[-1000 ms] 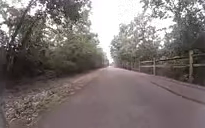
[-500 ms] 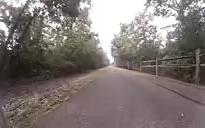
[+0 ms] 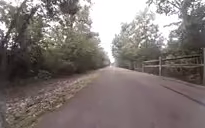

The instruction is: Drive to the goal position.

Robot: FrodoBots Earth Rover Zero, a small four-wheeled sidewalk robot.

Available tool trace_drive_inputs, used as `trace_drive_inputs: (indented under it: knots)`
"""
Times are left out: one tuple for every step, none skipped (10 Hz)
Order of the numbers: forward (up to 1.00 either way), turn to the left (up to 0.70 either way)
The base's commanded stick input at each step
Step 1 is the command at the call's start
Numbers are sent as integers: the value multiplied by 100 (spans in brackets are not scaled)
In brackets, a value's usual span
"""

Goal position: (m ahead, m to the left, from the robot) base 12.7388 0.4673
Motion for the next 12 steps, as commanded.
trace_drive_inputs:
  knots:
    - [70, -14]
    - [70, -28]
    - [70, -18]
    - [70, -2]
    - [70, 0]
    - [70, 0]
    - [70, 0]
    - [70, 0]
    - [70, 0]
    - [70, 0]
    - [70, 0]
    - [70, 0]
